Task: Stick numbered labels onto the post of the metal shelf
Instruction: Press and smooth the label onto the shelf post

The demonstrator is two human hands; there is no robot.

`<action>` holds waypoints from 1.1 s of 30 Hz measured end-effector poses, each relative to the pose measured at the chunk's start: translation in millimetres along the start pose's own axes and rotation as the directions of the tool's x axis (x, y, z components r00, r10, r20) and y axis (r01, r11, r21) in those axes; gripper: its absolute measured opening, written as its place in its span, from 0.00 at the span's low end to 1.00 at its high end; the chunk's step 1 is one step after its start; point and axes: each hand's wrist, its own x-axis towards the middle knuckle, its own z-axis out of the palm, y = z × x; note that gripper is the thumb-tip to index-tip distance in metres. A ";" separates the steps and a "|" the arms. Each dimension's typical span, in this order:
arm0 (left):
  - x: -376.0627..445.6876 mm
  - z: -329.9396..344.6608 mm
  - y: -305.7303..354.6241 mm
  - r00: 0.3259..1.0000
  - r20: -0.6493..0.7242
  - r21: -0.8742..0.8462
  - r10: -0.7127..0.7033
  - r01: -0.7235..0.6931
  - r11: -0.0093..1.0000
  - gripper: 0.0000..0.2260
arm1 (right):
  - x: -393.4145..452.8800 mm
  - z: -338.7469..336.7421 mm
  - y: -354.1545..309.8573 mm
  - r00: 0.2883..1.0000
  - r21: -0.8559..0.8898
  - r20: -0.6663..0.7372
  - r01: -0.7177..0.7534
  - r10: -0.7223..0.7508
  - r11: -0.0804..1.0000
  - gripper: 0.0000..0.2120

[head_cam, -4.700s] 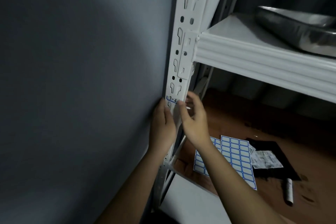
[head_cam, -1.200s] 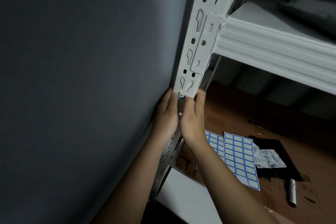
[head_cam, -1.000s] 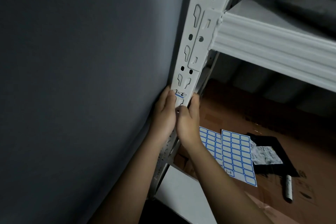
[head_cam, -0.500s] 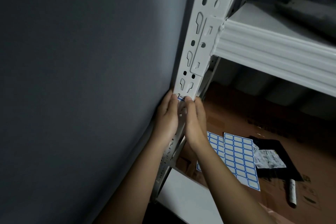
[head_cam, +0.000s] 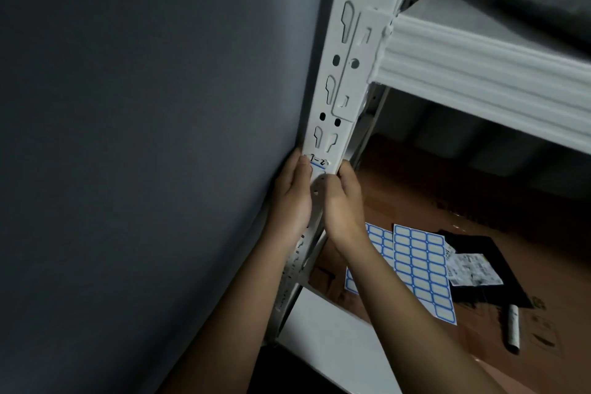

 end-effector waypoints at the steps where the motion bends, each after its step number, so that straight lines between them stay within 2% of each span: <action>1: 0.2 0.3 -0.5 1.000 -0.004 -0.002 -0.007 0.007 1.000 0.15 | -0.6 -1.4 -0.8 1.000 0.006 0.020 -0.005 0.004 1.000 0.12; 4: 0.6 1.4 -1.9 1.000 -0.020 -0.021 -0.024 0.023 1.000 0.14 | -2.3 -4.5 -4.2 0.998 0.055 0.062 -0.010 0.006 0.998 0.12; 8: 0.2 1.6 -2.6 0.999 -0.033 -0.039 -0.038 0.037 0.999 0.13 | -0.7 -1.9 -6.6 1.000 0.071 -0.001 -0.008 0.008 0.997 0.09; 13: 0.5 1.2 -4.0 0.999 -0.015 -0.043 -0.032 0.032 0.999 0.21 | 1.4 -0.6 -5.7 1.000 0.045 0.004 0.028 -0.028 0.999 0.08; 16: 0.2 1.9 -3.4 0.999 -0.018 -0.060 -0.028 0.027 0.998 0.16 | 3.4 0.7 -2.8 0.999 0.015 0.012 0.030 -0.030 0.999 0.07; 19: 0.7 2.0 -4.3 0.999 -0.016 -0.061 -0.035 0.034 0.998 0.14 | 2.6 1.6 2.4 0.999 -0.012 -0.011 0.053 -0.053 0.999 0.11; 23: -0.2 0.0 -2.4 1.000 -0.003 -0.034 -0.019 0.019 0.999 0.15 | -0.1 -4.0 5.7 0.991 0.015 0.062 0.116 -0.116 0.993 0.14; 26: -8.5 -3.0 -2.4 0.997 0.008 0.124 0.077 -0.077 0.989 0.17 | -0.5 -9.1 8.3 0.978 0.058 0.062 0.195 -0.199 0.979 0.18; 29: -18.9 -7.3 -4.5 0.979 -0.020 0.363 0.203 -0.182 0.914 0.21 | 0.0 -14.8 3.3 0.953 0.115 0.009 0.299 -0.301 0.947 0.18; 31: -25.3 -8.6 -2.7 0.953 -0.048 0.446 0.301 -0.249 0.860 0.21 | 2.7 -20.0 -3.1 0.939 0.152 -0.022 0.342 -0.343 0.927 0.17; 33: -30.1 -7.8 1.0 0.918 -0.092 0.477 0.385 -0.299 0.826 0.18 | 5.9 -25.7 -8.7 0.943 0.204 0.002 0.325 -0.332 0.924 0.17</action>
